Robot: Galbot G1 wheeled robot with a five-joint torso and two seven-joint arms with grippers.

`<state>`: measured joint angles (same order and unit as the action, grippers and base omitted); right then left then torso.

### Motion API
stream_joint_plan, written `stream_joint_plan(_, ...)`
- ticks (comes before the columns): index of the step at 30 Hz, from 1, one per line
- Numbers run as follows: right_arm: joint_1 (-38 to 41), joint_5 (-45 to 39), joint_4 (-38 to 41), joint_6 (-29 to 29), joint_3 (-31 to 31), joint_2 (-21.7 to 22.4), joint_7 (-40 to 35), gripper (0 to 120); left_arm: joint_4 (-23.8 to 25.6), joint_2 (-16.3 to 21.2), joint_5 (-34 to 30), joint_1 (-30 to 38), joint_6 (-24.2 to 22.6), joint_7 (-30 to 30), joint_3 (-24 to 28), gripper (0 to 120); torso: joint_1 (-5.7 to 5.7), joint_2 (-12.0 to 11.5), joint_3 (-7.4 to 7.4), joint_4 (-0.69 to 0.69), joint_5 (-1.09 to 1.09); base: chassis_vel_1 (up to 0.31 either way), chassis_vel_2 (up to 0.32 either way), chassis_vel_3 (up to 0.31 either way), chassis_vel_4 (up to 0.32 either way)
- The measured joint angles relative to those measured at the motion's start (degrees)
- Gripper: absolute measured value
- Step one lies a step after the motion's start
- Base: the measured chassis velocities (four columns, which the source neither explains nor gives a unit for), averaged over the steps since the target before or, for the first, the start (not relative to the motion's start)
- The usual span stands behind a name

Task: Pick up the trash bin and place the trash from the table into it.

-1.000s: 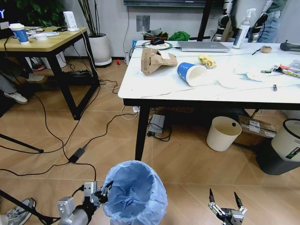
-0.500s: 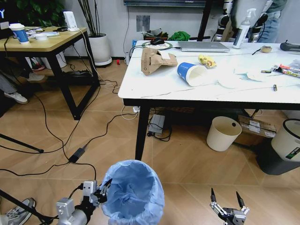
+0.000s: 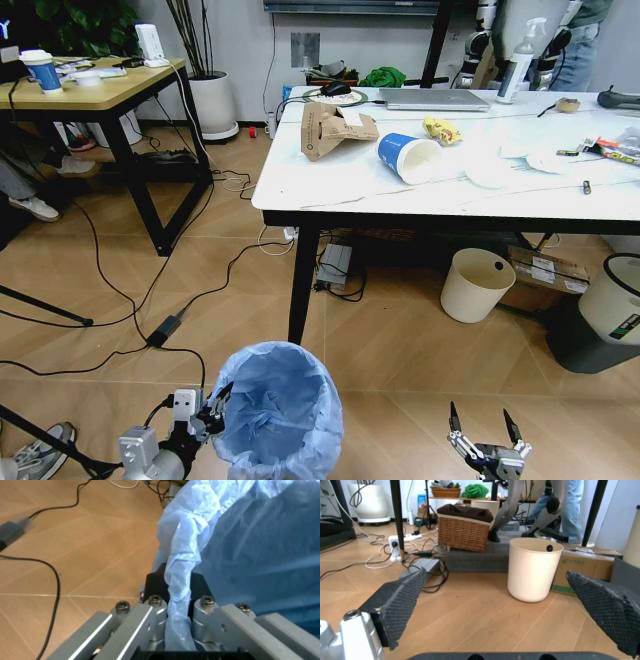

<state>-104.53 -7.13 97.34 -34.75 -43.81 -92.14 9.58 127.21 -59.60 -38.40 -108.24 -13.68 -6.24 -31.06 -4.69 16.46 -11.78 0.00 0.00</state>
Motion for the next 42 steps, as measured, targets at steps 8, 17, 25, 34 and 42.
stream_joint_plan(8, -0.1, 0.0, 0.0, -0.2, -0.4, 0.0, 0.0, 100, -0.5, -0.3, -0.2, 0.1, 0.7, 1.2, -0.1, 2, -0.44, 1.3, -0.87, 0.00, 0.00, 0.000, 0.000, 0.000, 0.000)
stream_joint_plan(17, 0.0, -0.1, -0.1, -0.3, -0.5, 0.0, 0.0, 100, -0.5, -0.5, -0.3, 0.2, 0.7, 1.3, 0.0, 2, -1.14, 3.6, -2.49, 0.00, 0.00, 0.000, 0.000, 0.000, 0.000)
stream_joint_plan(25, 0.1, -0.5, 0.6, 0.2, -0.4, 0.0, 0.0, 100, -0.6, -0.7, -0.9, -0.3, 0.7, 1.3, -0.1, 2, -1.76, 5.6, -3.87, 0.00, 0.00, 0.000, 0.000, 0.000, 0.000)
stream_joint_plan(34, -0.2, -0.7, 1.0, 0.3, -0.8, 0.0, 0.0, 100, -0.1, -0.6, -4.2, -1.0, 0.3, 0.3, -1.1, 2, -2.46, 7.7, -5.18, 0.00, 0.00, 0.000, 0.000, 0.000, 0.000)
stream_joint_plan(42, -0.4, -0.7, 1.5, 0.3, -0.7, 0.0, 0.0, 100, 0.5, -0.4, -5.1, -1.6, -0.5, -1.1, -0.3, 2, -3.03, 9.4, -6.38, 0.00, 0.00, 0.000, 0.000, 0.000, 0.000)
